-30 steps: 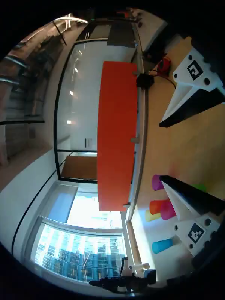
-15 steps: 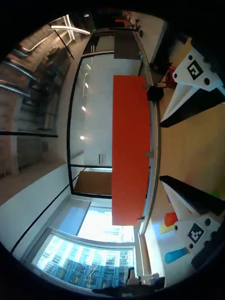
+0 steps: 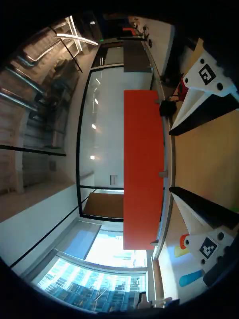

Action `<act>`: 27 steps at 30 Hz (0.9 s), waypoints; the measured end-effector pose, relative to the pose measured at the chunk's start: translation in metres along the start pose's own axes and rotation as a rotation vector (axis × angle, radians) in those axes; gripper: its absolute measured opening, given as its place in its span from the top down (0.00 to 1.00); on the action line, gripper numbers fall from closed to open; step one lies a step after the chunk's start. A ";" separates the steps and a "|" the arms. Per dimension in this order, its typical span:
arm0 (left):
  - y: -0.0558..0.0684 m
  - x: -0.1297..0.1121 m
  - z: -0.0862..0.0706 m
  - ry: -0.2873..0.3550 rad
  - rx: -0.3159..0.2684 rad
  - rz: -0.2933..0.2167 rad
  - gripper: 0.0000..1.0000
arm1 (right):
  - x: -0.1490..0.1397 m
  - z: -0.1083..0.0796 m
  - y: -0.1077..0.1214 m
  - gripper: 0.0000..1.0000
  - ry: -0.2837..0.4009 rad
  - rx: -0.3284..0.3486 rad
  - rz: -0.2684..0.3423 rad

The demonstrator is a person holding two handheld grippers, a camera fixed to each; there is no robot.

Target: Pour water

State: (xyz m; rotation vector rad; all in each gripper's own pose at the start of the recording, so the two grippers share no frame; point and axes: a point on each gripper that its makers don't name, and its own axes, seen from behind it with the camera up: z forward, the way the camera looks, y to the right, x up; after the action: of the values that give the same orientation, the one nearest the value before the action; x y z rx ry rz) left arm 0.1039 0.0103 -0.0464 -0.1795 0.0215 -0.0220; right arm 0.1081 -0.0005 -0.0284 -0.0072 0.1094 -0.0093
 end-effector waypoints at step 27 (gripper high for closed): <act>-0.006 -0.032 0.001 -0.029 0.052 0.031 0.06 | -0.024 -0.009 0.004 0.01 -0.034 -0.012 -0.008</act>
State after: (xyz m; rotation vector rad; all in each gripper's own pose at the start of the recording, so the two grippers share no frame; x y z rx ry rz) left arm 0.0721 0.0055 -0.0438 -0.1273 -0.0051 0.0114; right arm 0.0834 0.0041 -0.0343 -0.0200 0.0751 -0.0162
